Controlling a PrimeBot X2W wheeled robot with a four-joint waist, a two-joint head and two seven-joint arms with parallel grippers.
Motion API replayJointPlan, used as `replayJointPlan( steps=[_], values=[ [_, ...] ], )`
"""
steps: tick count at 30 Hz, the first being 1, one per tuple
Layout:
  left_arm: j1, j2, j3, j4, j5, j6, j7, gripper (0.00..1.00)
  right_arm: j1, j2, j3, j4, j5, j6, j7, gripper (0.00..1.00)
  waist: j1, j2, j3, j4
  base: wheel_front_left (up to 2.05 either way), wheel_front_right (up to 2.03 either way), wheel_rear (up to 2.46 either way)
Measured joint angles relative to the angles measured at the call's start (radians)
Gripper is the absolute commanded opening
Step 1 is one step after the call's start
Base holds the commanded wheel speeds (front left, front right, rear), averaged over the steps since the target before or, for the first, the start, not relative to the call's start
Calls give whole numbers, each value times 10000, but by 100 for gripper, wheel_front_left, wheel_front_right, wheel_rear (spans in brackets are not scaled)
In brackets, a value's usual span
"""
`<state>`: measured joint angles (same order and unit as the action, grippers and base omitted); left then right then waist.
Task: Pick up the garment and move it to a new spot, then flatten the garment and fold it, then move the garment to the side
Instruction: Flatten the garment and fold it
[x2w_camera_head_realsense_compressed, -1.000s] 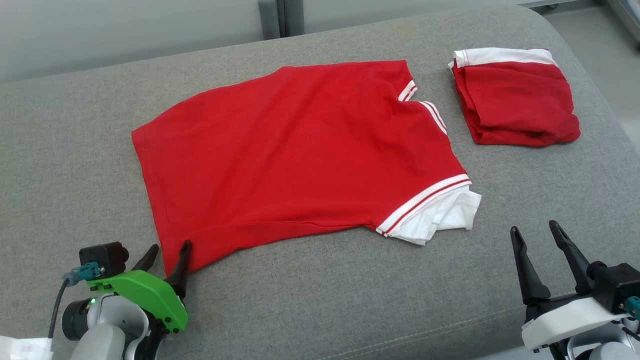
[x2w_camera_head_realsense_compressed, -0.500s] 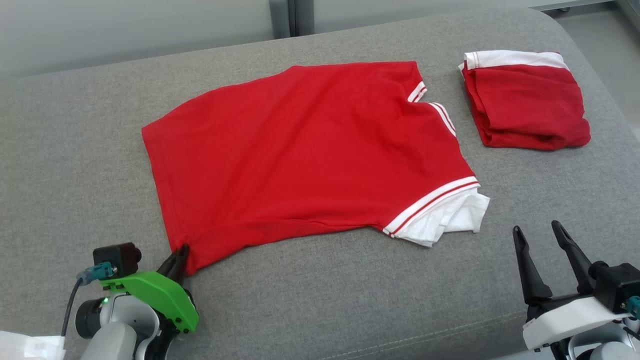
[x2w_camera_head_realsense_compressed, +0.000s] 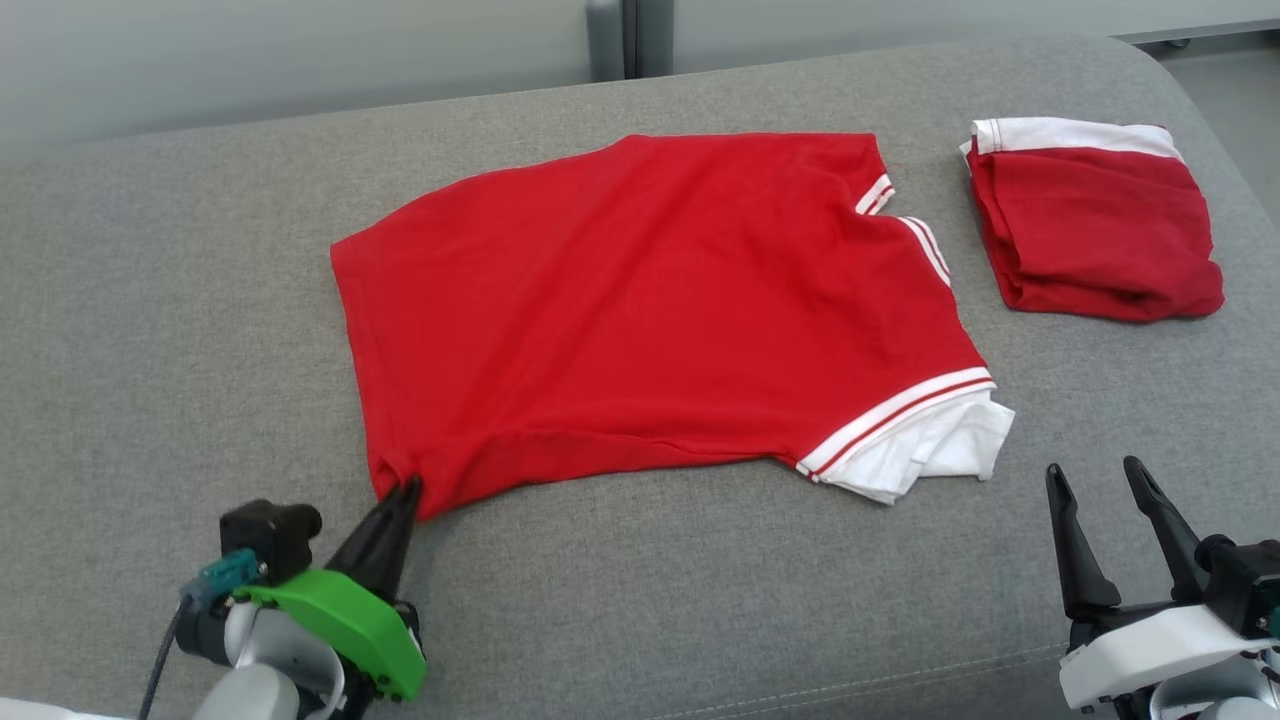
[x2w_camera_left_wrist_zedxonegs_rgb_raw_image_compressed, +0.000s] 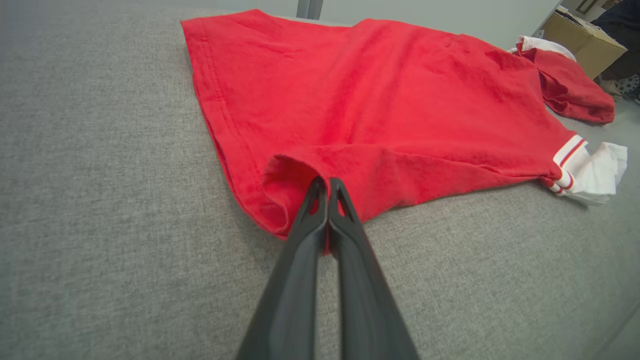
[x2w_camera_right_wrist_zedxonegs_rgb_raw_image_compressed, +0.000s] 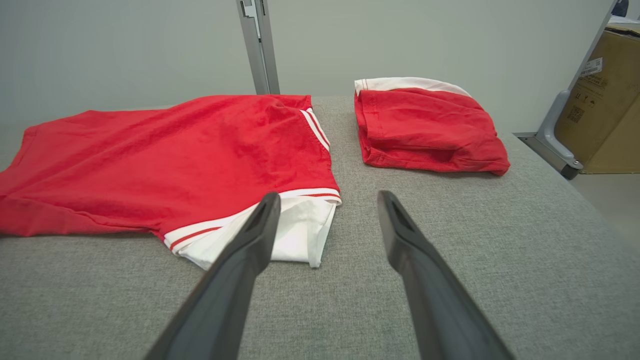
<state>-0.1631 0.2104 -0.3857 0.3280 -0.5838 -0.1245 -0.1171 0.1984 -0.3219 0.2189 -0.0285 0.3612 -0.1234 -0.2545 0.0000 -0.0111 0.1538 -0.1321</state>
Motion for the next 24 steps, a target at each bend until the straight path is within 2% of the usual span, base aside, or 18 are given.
replayJointPlan(
  steps=[6,9,10,11,12,13,14,15,24],
  values=[
    [885,408,-1191,-652,-288,0,-27,0,26,21,-125,27,0,0,0,100,0,0,26,239,0,0,0],
    [1100,660,-1361,-763,-291,0,-63,0,60,33,-121,44,0,0,0,100,0,0,37,309,0,0,0],
    [1174,761,-1369,-784,-301,0,-88,3,79,46,-119,44,0,0,0,100,0,0,43,339,0,0,0],
    [1225,861,-1379,-786,-337,0,-92,22,98,63,-121,44,0,0,0,100,0,0,51,368,0,0,0],
    [1252,963,-1392,-784,-337,0,-127,36,109,71,-107,58,0,19,0,100,0,0,58,398,0,0,0],
    [1272,1068,-1381,-784,-336,0,-217,67,109,73,-75,77,0,79,0,100,0,0,62,421,0,0,0],
    [1292,1181,-1356,-782,-336,0,-282,86,109,82,-48,82,0,98,0,100,0,0,65,435,0,0,0],
    [1328,1306,-1337,-782,-334,0,-347,98,109,94,-38,90,0,107,0,100,0,0,66,445,0,0,0],
    [1791,1825,-1398,-790,-370,0,-809,100,108,104,-96,211,-2,176,0,100,0,0,39,491,0,0,0]
  ],
)
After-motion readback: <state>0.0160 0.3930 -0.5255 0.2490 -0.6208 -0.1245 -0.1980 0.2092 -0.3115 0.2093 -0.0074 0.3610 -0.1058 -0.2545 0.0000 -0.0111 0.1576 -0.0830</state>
